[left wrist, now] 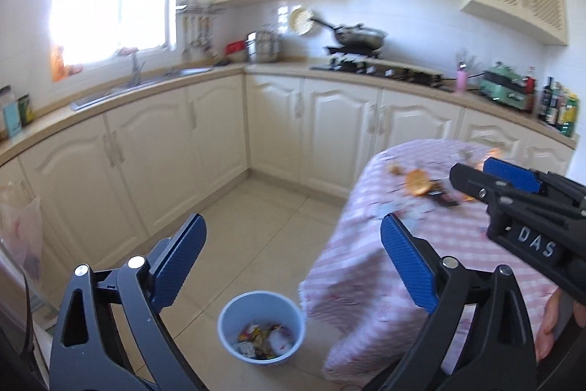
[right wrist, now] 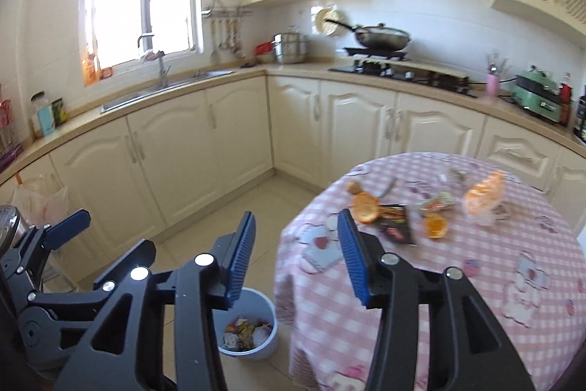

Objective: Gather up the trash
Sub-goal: 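Move both tools back over the table toward the remaining trash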

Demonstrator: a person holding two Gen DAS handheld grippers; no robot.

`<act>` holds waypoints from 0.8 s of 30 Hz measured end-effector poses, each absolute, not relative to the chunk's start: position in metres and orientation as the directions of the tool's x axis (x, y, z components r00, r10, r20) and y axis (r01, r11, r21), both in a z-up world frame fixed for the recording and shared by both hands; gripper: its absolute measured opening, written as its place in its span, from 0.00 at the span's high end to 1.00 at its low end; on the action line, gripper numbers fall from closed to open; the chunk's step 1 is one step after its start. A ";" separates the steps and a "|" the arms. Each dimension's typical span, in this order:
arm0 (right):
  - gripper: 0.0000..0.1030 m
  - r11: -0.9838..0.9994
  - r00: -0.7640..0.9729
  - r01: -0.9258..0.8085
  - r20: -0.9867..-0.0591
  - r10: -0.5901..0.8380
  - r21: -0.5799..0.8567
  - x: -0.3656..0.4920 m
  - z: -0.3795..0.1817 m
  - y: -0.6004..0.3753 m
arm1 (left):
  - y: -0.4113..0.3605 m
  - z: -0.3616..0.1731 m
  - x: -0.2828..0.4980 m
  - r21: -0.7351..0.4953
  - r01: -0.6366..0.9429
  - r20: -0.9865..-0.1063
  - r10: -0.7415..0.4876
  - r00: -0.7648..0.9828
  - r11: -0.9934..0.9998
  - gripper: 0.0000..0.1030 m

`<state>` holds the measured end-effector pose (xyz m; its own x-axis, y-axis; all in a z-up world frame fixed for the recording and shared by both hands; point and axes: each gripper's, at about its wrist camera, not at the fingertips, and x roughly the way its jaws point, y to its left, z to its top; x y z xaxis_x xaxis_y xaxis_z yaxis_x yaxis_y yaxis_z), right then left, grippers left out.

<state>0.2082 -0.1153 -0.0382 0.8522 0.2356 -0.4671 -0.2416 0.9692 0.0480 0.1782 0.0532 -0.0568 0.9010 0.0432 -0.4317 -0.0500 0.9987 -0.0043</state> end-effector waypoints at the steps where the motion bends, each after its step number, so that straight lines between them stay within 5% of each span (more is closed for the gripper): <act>1: 0.51 0.975 0.865 -0.219 -0.454 0.216 0.047 0.200 -0.034 -0.128 | 0.045 -0.053 0.174 -0.001 -0.037 -0.425 0.033 0.905 0.999 0.09; 10: 0.46 0.995 0.902 -0.071 -0.422 0.095 0.071 0.171 -0.029 -0.213 | -0.016 -0.039 0.166 0.027 0.078 -0.434 -0.059 0.899 0.997 0.08; 24: 0.46 0.987 0.837 0.064 -0.546 0.029 0.150 0.227 -0.088 -0.287 | -0.073 -0.070 0.245 -0.011 0.159 -0.567 -0.137 0.812 0.987 0.08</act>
